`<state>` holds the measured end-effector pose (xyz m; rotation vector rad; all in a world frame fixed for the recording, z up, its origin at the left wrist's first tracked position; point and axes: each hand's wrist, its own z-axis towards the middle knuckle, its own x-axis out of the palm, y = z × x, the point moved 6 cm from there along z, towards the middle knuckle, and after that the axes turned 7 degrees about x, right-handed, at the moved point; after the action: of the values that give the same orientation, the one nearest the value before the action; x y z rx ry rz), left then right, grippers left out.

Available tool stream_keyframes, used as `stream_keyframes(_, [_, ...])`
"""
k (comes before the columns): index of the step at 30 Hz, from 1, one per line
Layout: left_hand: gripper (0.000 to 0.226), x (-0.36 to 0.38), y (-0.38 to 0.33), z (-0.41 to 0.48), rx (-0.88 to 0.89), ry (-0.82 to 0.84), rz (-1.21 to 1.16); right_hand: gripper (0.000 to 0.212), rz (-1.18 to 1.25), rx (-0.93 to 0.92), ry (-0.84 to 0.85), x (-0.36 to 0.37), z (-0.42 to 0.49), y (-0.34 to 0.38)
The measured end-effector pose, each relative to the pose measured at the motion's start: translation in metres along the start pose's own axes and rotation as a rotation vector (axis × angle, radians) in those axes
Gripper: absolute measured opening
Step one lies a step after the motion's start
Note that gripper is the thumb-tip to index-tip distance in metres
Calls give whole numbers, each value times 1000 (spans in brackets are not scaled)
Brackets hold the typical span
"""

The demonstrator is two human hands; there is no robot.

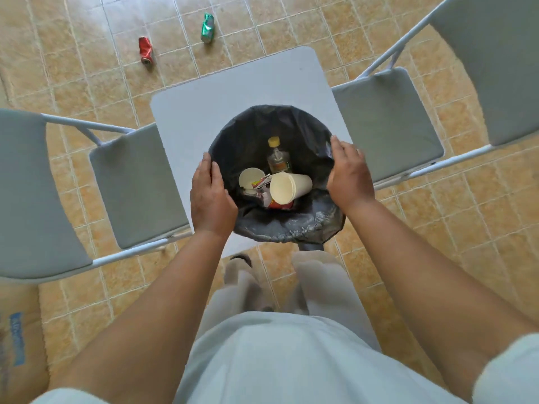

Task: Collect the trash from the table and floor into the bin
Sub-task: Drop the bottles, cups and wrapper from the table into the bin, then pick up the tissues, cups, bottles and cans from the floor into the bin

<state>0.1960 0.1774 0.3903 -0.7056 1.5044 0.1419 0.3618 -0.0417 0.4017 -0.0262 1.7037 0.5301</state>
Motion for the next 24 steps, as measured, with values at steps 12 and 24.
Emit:
stream_keyframes(12, [71,-14,8,-24,310,188,-173,59,156,498,-262,-11,-163,-1])
stream_keyframes(24, [64,29,-7,-219,610,419,-90,56,276,853,-342,38,-444,-54])
